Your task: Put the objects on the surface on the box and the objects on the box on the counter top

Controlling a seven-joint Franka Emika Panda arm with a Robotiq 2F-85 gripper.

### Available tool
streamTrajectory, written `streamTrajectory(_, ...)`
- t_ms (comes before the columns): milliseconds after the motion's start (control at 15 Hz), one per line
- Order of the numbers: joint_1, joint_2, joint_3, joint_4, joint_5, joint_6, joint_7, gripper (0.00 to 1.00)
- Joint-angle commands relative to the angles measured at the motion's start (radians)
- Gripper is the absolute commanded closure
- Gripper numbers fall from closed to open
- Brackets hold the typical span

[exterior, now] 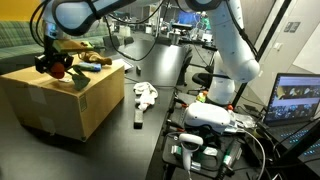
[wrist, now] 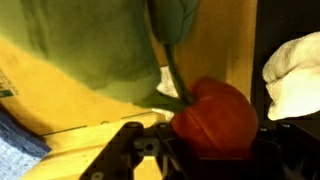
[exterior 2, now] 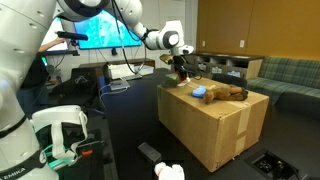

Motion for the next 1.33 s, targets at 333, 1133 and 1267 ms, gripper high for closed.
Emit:
streamTrajectory(333,0.056,0.057,-0.103,0.15,-0.077,-0.083,0.113,0.08)
streamTrajectory(1133,-0.013,-0.221,-0.096,-0.014,-0.109,-0.278,0.042,0.0)
streamTrajectory(1267,-0.048,-0.308,-0.077,-0.064,-0.085,-0.362,-0.028,0.0)
